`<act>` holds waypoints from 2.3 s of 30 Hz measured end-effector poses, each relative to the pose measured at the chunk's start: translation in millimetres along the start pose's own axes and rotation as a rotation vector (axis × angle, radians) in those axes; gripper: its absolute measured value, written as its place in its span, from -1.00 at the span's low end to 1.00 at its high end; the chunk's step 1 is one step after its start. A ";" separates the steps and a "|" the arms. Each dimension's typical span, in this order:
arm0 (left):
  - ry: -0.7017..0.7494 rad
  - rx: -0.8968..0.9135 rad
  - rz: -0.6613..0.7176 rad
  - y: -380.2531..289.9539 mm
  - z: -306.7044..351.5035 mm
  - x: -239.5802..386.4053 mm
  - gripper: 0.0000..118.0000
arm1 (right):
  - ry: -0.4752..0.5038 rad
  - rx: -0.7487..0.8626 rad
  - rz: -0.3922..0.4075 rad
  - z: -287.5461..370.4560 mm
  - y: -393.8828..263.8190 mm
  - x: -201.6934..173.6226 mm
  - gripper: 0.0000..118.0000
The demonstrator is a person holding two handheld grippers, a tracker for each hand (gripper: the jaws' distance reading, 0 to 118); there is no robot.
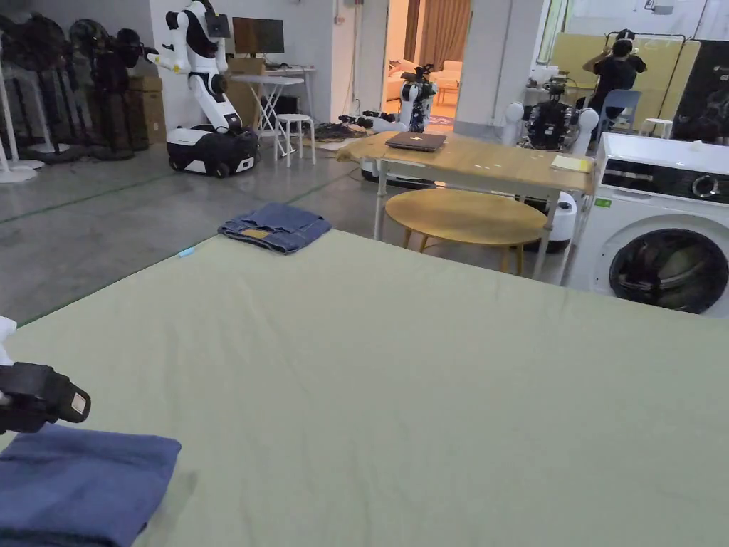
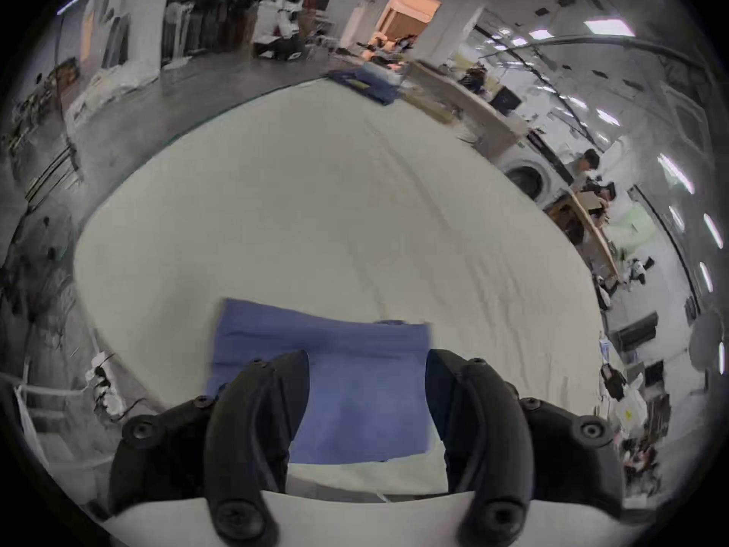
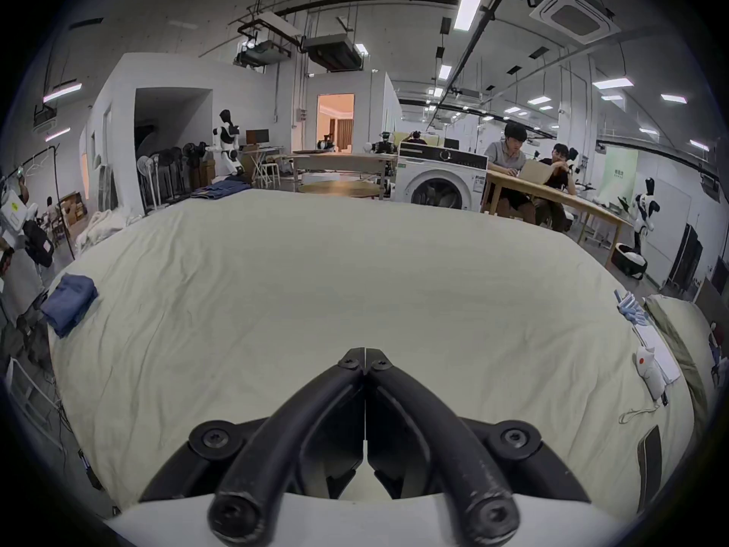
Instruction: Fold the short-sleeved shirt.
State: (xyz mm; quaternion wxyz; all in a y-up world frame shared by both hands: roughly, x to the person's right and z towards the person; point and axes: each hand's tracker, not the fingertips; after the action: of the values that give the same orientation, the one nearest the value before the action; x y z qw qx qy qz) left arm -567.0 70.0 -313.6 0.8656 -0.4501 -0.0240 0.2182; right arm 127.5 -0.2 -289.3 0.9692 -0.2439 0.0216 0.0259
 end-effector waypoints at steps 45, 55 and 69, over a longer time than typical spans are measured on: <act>-0.024 0.776 -0.530 -186.4 -122.4 376.0 -1.00 | -0.109 0.303 -0.110 37.8 17.8 31.0 -1.00; -0.014 0.785 -0.522 -184.4 -119.2 372.1 -1.00 | -0.120 0.305 -0.096 38.7 14.6 27.3 -1.00; -0.017 0.776 -0.519 -183.6 -126.7 373.2 -0.49 | -0.141 0.316 -0.084 35.3 15.5 31.7 -0.71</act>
State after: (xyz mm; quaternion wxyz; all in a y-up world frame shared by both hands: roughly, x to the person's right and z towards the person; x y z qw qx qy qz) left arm -134.2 29.9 -301.7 0.9957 -0.0704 -0.0595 -0.0091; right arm 159.2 31.5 -267.3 0.9949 -0.0866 -0.0525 -0.0011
